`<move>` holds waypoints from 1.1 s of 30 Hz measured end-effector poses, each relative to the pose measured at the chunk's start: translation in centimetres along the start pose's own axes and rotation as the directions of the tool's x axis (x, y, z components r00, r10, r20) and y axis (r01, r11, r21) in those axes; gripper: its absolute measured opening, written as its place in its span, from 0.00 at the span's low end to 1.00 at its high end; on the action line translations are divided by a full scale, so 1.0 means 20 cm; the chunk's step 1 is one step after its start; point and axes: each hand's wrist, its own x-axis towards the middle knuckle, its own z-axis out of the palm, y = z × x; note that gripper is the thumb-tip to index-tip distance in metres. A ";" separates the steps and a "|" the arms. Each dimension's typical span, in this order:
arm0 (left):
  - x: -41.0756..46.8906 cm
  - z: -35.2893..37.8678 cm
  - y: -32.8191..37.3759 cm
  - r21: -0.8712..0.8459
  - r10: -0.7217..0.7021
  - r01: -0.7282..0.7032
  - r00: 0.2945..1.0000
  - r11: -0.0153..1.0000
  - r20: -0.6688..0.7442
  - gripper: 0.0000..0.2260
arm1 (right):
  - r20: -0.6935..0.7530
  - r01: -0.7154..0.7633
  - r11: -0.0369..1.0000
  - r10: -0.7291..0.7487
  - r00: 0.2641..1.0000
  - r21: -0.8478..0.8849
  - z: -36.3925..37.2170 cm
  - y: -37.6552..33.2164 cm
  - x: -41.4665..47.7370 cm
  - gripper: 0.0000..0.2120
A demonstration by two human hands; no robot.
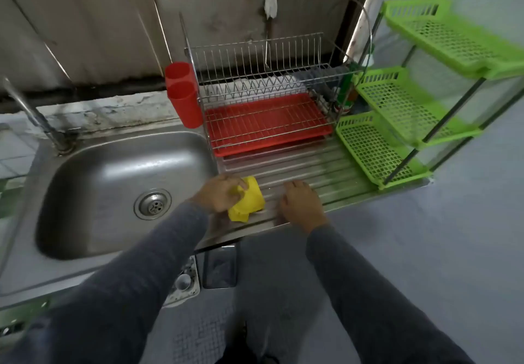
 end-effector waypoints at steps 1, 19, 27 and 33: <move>0.02 -0.01 -0.02 -0.019 0.025 -0.025 0.999 1.000 0.041 0.12 | 0.000 -0.015 1.000 0.015 1.000 0.004 0.00 0.00 0.01 0.18; 0.28 -0.21 -0.03 -0.069 -0.032 0.089 0.812 0.994 0.583 0.17 | 0.156 -0.092 0.991 0.076 0.985 0.095 -0.05 -0.07 0.30 0.19; 0.13 -0.29 -0.06 -0.271 -0.137 0.370 0.778 0.888 0.613 0.17 | 0.184 -0.014 0.997 -0.001 0.983 0.078 -0.09 -0.14 0.37 0.16; -0.15 -0.25 -0.04 -0.705 -0.242 0.412 0.911 0.577 0.334 0.19 | 0.139 0.192 0.980 -0.196 0.971 0.044 -0.11 -0.24 0.37 0.14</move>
